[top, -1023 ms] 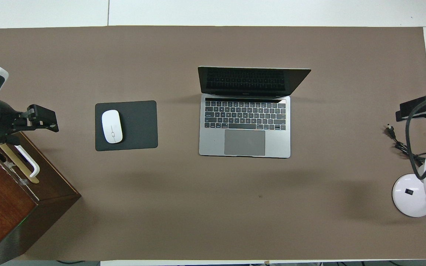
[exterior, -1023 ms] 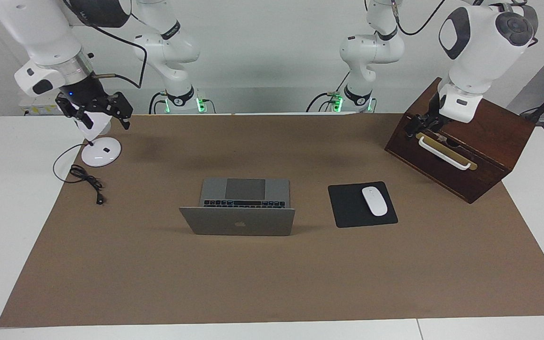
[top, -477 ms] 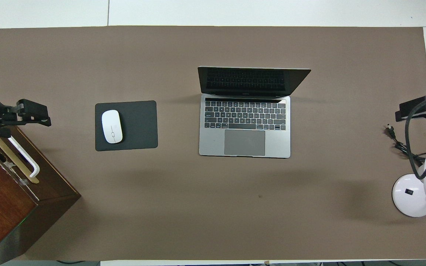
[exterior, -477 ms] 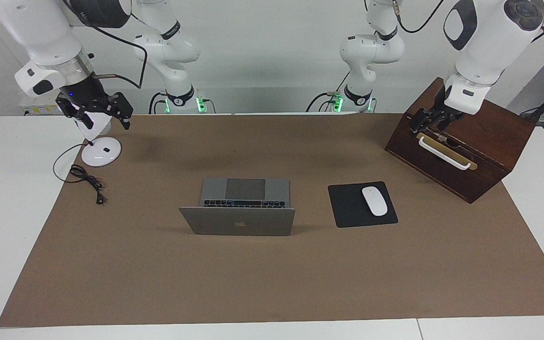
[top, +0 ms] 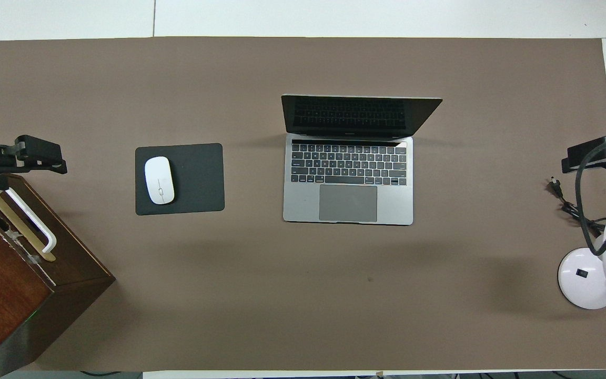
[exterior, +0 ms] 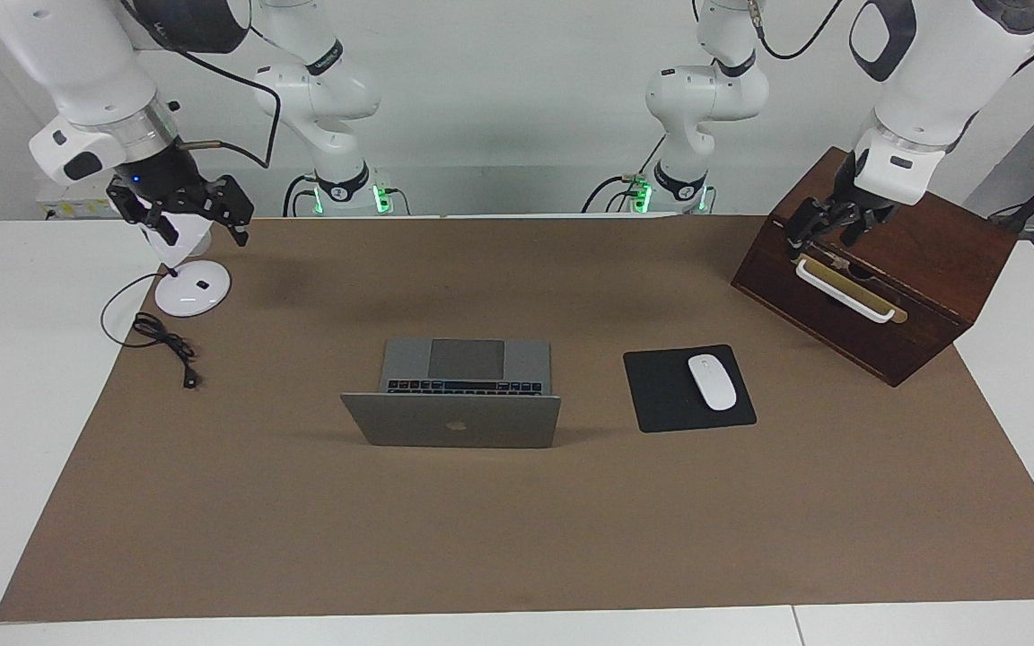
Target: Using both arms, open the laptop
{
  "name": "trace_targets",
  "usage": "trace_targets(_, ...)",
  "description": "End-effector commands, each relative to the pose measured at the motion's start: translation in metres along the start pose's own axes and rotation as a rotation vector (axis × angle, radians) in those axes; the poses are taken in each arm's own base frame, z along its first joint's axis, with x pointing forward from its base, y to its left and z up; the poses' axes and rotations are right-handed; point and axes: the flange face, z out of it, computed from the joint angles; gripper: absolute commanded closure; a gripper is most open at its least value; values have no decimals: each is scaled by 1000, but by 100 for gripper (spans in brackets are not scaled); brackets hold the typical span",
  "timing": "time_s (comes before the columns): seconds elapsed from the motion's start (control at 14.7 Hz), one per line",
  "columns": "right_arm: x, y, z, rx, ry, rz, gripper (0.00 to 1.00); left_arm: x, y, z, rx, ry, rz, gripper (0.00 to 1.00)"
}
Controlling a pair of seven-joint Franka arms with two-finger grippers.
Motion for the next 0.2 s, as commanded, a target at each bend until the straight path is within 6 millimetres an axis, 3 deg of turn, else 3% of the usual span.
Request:
trace_targets(0.0,1,0,0,-3,1,-9,0,10,1,-6,16,3,16,0)
trace_targets(0.14,1,1,0,-3,1,-9,0,7,-3,-12,23,-10,12,0)
